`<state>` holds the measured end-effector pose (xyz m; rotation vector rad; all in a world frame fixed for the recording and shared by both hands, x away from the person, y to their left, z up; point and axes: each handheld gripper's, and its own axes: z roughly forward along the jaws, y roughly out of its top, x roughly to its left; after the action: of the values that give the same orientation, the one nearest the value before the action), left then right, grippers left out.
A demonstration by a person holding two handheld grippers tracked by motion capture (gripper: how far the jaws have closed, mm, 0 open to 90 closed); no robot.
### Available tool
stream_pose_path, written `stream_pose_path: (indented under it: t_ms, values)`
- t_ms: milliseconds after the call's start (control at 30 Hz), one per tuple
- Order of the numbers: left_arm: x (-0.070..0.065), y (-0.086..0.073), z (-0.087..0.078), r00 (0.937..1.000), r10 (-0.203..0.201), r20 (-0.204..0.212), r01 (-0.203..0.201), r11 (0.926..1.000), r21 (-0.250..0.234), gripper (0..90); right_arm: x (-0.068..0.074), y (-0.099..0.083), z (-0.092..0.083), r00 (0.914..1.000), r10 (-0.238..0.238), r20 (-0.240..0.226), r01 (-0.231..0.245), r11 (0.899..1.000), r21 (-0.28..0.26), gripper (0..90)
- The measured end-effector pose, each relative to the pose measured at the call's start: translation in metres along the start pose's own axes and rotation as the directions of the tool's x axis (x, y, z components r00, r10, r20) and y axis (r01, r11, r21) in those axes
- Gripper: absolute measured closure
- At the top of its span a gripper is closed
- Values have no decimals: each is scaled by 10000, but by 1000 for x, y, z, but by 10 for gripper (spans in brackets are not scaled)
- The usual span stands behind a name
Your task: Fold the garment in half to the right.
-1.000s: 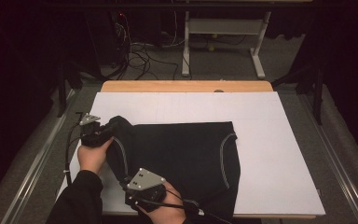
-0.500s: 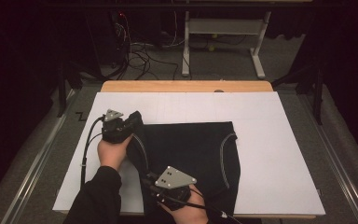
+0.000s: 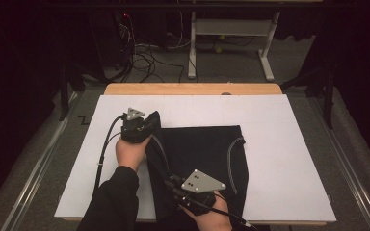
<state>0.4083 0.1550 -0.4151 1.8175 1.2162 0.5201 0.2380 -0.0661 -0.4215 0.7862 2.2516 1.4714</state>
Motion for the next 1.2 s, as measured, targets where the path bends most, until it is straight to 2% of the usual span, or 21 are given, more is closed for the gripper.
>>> stream_pose_path:
  t_ms: [367, 867, 1033, 1200]
  values:
    - [-27, 13, 15, 9995, 295, 63, -296, 9995, 62, 732, -15, -10, -20, 9989, 98, 449, -87, 9996, -250, 756]
    - [-56, 20, 38, 9992, 324, 231, -329, 9993, 184, 732, -33, -28, -38, 9951, 207, 963, -205, 9998, -29, 756]
    - [-61, 21, 42, 9992, 298, 284, -302, 9994, 138, 732, -36, -31, -43, 9942, 272, 1044, -272, 9996, -18, 755]
    - [-61, 20, 42, 9987, 288, 414, -295, 9995, 149, 731, -37, -35, -45, 9924, 362, 1174, -370, 9993, 49, 755]
